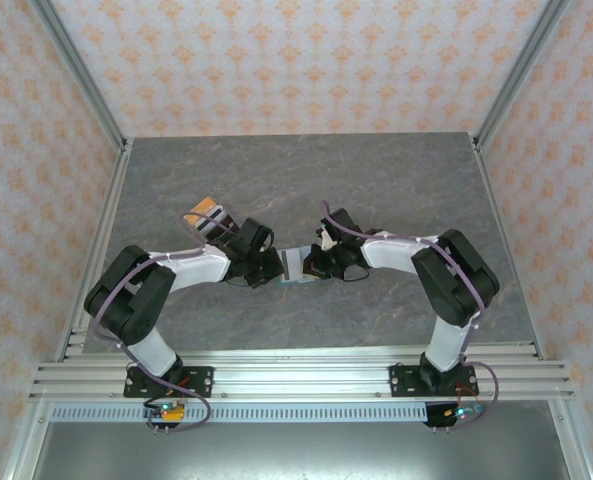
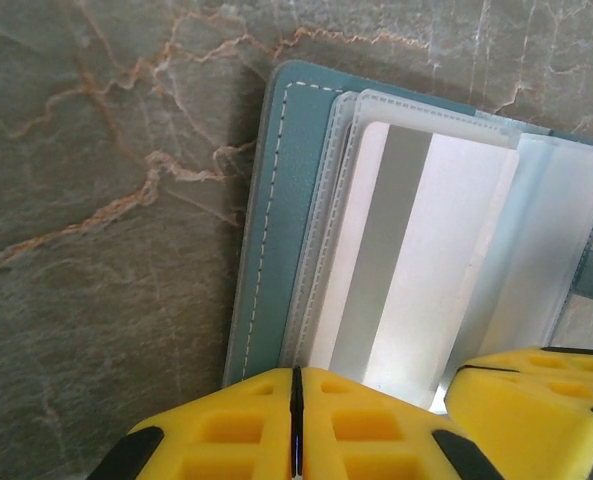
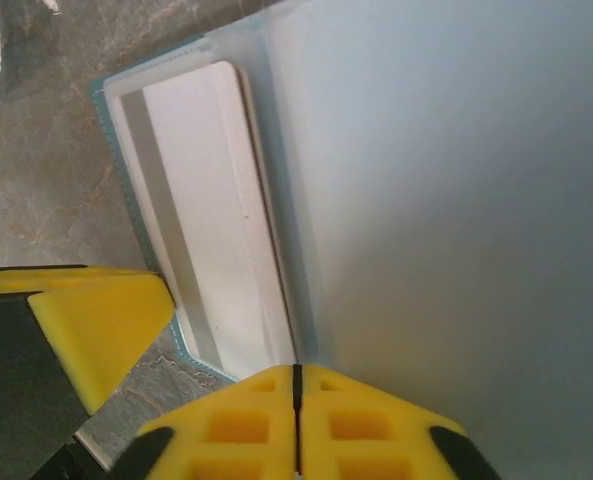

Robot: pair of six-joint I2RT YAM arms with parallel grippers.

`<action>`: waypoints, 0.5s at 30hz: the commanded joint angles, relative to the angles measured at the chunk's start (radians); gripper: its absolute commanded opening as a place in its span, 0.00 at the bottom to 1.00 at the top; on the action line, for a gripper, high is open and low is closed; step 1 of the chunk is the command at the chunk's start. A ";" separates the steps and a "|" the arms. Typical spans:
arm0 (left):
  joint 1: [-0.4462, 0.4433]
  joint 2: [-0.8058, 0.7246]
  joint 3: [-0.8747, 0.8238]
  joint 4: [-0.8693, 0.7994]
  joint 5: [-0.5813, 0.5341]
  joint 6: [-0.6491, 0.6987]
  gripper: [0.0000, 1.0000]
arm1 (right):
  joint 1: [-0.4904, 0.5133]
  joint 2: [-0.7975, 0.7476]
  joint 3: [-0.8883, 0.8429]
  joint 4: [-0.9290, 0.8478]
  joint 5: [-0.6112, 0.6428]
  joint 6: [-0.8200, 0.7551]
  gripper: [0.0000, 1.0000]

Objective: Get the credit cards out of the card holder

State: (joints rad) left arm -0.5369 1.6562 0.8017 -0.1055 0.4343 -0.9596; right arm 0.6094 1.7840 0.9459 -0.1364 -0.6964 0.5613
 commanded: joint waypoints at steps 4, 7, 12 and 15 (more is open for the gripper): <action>-0.008 0.017 0.006 -0.008 -0.024 0.017 0.09 | -0.005 -0.010 0.007 -0.019 0.035 -0.001 0.27; -0.009 0.019 0.001 -0.010 -0.027 0.014 0.09 | -0.005 0.005 0.004 -0.017 0.032 -0.003 0.28; -0.009 0.021 -0.004 -0.002 -0.022 0.012 0.08 | -0.005 0.020 0.005 0.010 -0.011 0.001 0.26; -0.008 0.024 -0.003 0.000 -0.020 0.010 0.08 | -0.005 0.033 0.014 0.010 -0.022 -0.002 0.25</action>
State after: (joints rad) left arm -0.5369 1.6585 0.8017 -0.1024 0.4343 -0.9600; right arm 0.6094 1.7885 0.9463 -0.1318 -0.7067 0.5644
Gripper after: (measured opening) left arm 0.086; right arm 0.248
